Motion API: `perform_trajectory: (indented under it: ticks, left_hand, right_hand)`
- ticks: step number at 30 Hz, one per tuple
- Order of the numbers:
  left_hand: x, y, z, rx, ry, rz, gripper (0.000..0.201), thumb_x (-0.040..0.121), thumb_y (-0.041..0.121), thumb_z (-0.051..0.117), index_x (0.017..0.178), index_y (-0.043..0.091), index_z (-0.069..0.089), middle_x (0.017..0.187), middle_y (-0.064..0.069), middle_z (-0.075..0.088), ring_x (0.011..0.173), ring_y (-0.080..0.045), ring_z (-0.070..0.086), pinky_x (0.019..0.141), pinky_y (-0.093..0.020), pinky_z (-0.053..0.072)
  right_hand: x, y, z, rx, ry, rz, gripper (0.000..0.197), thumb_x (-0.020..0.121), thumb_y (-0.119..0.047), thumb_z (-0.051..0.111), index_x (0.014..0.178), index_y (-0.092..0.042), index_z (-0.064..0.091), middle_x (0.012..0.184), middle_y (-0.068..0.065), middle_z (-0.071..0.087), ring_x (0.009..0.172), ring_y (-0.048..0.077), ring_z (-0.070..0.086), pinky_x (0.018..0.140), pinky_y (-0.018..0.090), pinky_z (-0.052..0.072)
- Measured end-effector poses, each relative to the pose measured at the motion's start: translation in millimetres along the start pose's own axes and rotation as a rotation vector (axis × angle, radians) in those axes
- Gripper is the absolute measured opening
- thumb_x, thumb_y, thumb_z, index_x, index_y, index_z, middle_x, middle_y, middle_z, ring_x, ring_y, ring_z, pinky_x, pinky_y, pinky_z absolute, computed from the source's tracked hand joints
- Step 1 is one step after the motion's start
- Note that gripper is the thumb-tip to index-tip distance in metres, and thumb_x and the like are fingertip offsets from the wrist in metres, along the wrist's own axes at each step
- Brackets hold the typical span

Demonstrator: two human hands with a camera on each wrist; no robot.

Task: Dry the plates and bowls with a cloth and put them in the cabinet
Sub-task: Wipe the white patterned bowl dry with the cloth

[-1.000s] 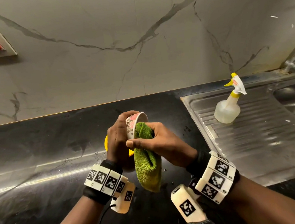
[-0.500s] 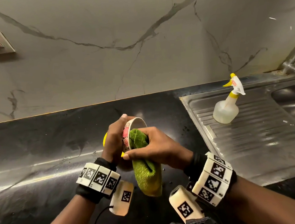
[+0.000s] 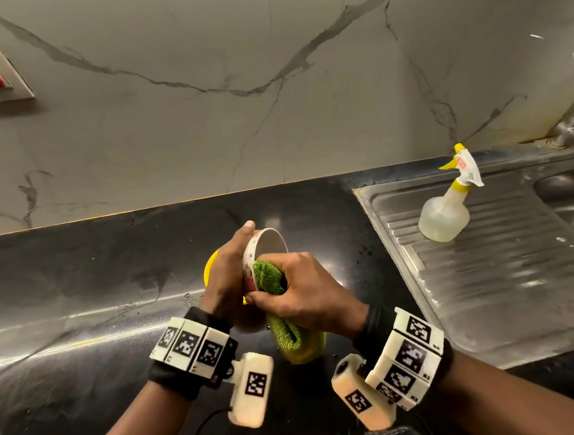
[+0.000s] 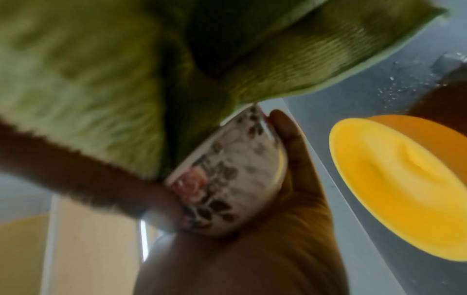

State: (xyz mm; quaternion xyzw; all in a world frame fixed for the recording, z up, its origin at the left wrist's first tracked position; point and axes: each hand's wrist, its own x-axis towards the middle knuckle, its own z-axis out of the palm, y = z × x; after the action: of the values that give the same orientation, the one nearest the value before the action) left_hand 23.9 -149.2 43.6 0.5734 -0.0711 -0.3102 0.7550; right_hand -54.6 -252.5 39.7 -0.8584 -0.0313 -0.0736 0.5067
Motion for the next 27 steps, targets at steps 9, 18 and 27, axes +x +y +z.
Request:
perform_trajectory:
  ticks: [9, 18, 27]
  left_hand:
    - [5.6, -12.7, -9.4, 0.277, 0.013, 0.459, 0.036, 0.097, 0.029, 0.039, 0.112, 0.005, 0.062, 0.093, -0.007, 0.070, 0.083, -0.020, 0.066, 0.071, -0.030, 0.056]
    - [-4.7, -1.1, -5.7, -0.127, 0.027, -0.052, 0.048, 0.094, 0.043, 0.048, 0.064, 0.009, 0.062, 0.055, -0.009, 0.059, 0.044, -0.018, 0.059, 0.044, -0.021, 0.047]
    - [-10.2, -4.1, 1.0, -0.223, 0.000, -0.106, 0.050, 0.099, 0.047, 0.036, 0.093, 0.005, 0.063, 0.074, -0.014, 0.066, 0.056, -0.021, 0.066, 0.048, -0.021, 0.052]
  right_hand:
    - [7.2, -6.5, -14.9, 0.301, 0.028, 0.143, 0.020, 0.083, -0.016, 0.076, 0.097, -0.005, 0.068, 0.088, 0.009, 0.073, 0.080, 0.019, 0.070, 0.079, 0.040, 0.059]
    - [0.6, -7.6, -9.2, 0.015, -0.099, 0.028, 0.017, 0.080, -0.024, 0.080, 0.088, -0.014, 0.068, 0.079, 0.002, 0.069, 0.071, 0.011, 0.063, 0.066, 0.027, 0.053]
    - [9.4, 1.0, -46.8, 0.656, 0.534, 0.157, 0.018, 0.081, -0.016, 0.075, 0.097, -0.015, 0.067, 0.097, 0.015, 0.072, 0.092, 0.032, 0.069, 0.087, 0.054, 0.056]
